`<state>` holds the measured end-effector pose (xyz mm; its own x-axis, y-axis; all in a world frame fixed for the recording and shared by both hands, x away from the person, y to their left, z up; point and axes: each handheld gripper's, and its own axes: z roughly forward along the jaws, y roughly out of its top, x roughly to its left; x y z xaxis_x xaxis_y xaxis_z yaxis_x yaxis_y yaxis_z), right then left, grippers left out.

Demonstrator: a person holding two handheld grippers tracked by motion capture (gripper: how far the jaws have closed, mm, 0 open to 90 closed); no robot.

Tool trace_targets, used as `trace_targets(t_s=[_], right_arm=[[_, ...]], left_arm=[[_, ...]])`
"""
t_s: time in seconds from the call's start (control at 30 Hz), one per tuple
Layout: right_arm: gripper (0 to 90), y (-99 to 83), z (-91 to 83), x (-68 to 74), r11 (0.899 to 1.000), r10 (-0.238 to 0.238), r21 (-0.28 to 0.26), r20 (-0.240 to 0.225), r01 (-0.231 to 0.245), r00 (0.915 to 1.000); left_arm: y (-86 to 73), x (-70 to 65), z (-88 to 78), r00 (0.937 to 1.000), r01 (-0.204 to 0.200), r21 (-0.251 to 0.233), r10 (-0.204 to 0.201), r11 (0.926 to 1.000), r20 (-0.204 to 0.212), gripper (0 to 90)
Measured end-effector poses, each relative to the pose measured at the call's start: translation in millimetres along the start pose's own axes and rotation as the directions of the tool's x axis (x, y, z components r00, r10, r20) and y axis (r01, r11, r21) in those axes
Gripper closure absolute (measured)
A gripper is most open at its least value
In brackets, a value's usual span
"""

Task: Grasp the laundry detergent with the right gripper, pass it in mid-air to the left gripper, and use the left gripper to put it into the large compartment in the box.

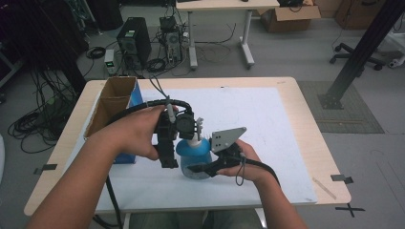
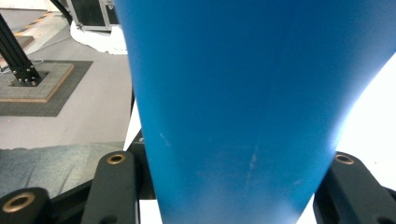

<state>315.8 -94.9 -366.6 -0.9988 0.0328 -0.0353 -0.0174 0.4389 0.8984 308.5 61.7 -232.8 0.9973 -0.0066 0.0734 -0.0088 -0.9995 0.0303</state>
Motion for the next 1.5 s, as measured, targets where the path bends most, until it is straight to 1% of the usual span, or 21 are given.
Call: trace_targets(t_s=[0.03,0.13,0.3,0.5,0.63,0.67,0.77,0.83,1.0,1.1,1.17,1.2,1.33,1.4,1.5], right_arm=[[45.7,2.2,4.9,0.8,1.0,-0.002,-0.002,-0.003,0.002,1.0],[45.7,5.5,10.9,1.5,1.0,-0.006,-0.007,-0.01,0.006,0.9999],[45.6,10.2,17.4,2.1,1.0,-0.007,-0.024,-0.011,0.007,0.9999],[45.6,14.3,24.6,2.8,1.0,-0.011,-0.028,-0.013,0.011,0.9998],[45.6,16.1,28.5,3.2,0.999,-0.011,-0.032,-0.019,0.011,0.9998],[45.5,16.5,29.3,3.7,0.999,-0.005,-0.032,-0.021,0.004,0.9998],[45.5,16.9,30.9,3.0,0.999,-0.012,-0.031,-0.019,0.012,0.9997],[45.5,17.2,31.6,3.6,0.999,-0.004,-0.035,-0.025,0.003,0.9997],[45.5,17.6,32.6,2.7,0.999,-0.009,-0.036,-0.019,0.008,0.9998],[45.5,18.3,33.6,3.4,0.999,-0.004,-0.036,-0.02,0.003,0.9998],[45.5,18.4,33.9,3.2,0.999,-0.01,-0.034,-0.018,0.009,0.9998],[45.5,18.5,34.2,3.2,0.999,-0.01,-0.034,-0.018,0.009,0.9998],[45.5,17.9,35.4,3.3,0.999,-0.01,-0.038,-0.015,0.009,0.9998],[45.5,17.5,35.7,3.7,0.999,-0.003,-0.04,-0.017,0.002,0.9999],[45.5,17.2,36.5,3.6,0.999,-0.007,-0.039,-0.014,0.007,0.9999]], left_arm=[[2.4,-0.8,0.1,1.0,-0.007,0.004,0.007,1.0,0.002,0.2],[4.9,-1.3,-0.6,0.9999,-0.011,0.004,0.011,0.9999,0.001,0.2],[6.3,-2.1,-0.1,1.0,-0.01,0.001,0.01,1.0,0.001,0.2],[6.9,-2.2,1.7,0.9999,-0.013,0.003,0.013,0.9999,0.002,0.2],[6.8,-2.3,3.5,0.9999,-0.014,0.001,0.014,0.9999,0.003,0.2],[6.6,-2.2,3.8,0.9999,-0.013,0.004,0.013,0.9999,0.004,0.3],[5.2,-2.2,4.8,1.0,-0.007,0.007,0.007,1.0,0.002,0.4],[4.3,-1.6,5.4,1.0,-0.008,0.009,0.008,0.9999,0.004,0.4],[3.3,-1.1,6.5,1.0,-0.007,0.009,0.007,0.9999,0.004,1.1],[3.7,-1.2,7.0,0.9999,-0.015,0.011,0.015,0.9998,0.008,3.8],[3.9,-1.3,7.2,0.9999,-0.016,0.015,0.016,0.9998,0.006,5.2],[3.9,-1.1,7.6,0.9998,-0.017,0.017,0.016,0.9997,0.009,5.2],[3.3,-0.9,9.0,0.9995,-0.019,0.022,0.018,0.9996,0.024,10.4],[2.8,-0.8,9.8,0.9996,-0.018,0.025,0.017,0.9995,0.023,11.9],[1.5,-0.9,9.3,0.9995,-0.019,0.023,0.019,0.9996,0.025,14.5]])
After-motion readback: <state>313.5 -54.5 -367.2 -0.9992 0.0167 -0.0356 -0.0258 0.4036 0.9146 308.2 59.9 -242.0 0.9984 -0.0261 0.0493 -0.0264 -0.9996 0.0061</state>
